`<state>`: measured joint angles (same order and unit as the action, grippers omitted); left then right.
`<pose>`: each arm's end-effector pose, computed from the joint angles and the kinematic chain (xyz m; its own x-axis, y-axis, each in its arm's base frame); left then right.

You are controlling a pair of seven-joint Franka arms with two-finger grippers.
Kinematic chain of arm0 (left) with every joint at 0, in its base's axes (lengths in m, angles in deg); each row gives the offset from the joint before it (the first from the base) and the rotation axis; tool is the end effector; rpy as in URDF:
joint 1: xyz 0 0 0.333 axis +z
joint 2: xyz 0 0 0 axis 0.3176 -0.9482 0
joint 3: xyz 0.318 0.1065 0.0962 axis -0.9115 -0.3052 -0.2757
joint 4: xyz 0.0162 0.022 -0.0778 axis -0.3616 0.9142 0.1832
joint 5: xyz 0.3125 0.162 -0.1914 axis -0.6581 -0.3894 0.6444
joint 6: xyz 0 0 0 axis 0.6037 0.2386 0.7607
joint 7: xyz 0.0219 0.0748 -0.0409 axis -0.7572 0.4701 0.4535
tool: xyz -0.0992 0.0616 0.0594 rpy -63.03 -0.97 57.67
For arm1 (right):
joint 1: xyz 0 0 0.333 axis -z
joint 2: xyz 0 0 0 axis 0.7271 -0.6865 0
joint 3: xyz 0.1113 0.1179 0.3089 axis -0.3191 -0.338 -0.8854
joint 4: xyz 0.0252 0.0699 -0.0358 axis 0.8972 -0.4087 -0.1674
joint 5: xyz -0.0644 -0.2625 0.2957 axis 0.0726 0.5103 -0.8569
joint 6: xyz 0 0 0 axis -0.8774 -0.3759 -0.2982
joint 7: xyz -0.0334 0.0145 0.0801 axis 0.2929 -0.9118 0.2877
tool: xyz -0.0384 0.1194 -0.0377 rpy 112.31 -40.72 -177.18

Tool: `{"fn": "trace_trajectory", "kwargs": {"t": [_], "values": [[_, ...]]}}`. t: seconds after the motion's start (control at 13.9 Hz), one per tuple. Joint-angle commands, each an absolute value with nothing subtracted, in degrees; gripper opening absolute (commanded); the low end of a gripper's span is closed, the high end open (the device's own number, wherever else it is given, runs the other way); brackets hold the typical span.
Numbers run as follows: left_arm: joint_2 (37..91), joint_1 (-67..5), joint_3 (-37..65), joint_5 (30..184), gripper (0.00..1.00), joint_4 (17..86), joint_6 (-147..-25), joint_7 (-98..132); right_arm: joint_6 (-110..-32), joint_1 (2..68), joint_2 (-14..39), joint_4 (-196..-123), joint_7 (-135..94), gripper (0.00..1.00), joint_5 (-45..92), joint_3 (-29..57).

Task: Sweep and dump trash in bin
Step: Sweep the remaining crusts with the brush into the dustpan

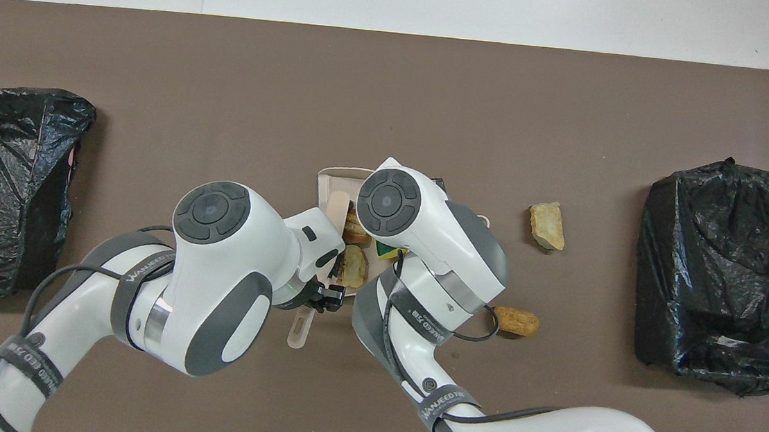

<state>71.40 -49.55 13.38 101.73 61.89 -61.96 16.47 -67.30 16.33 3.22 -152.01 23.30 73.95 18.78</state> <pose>0.4425 -0.3253 0.4050 0.9619 -0.1624 -0.2200 -0.1087 -0.9653 0.2374 0.5828 0.3362 0.3499 -0.0541 0.9515 -0.3027 0.9957 0.0742 0.0554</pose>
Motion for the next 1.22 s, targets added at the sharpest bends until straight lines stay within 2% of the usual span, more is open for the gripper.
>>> {"fn": "trace_trajectory", "kwargs": {"t": [0.0, 0.29, 0.93, 1.15], "values": [[74.51, -47.44, 12.92, 105.02, 0.0, 62.37, -60.35, 17.11, -68.73, 18.6, 3.71, -152.33, 25.72, 0.0, 70.57, 18.38], [80.49, -47.08, 12.48, 105.03, 0.0, 61.76, -56.05, 16.41, -68.73, 20.37, 4.5, -152.15, 29.35, 0.0, 67.48, 18.38], [82.07, -46.64, 12.48, 101.79, 0.0, 62.02, -55.68, 17.29, -72.16, 21.42, 4.59, -153.56, 29.61, 0.0, 66.42, 18.38], [84.88, -42.95, 12.48, 100.46, 0.0, 61.84, -55.68, 17.47, -72.16, 21.86, 4.5, -153.56, 29.79, 0.0, 66.42, 18.47]]}}
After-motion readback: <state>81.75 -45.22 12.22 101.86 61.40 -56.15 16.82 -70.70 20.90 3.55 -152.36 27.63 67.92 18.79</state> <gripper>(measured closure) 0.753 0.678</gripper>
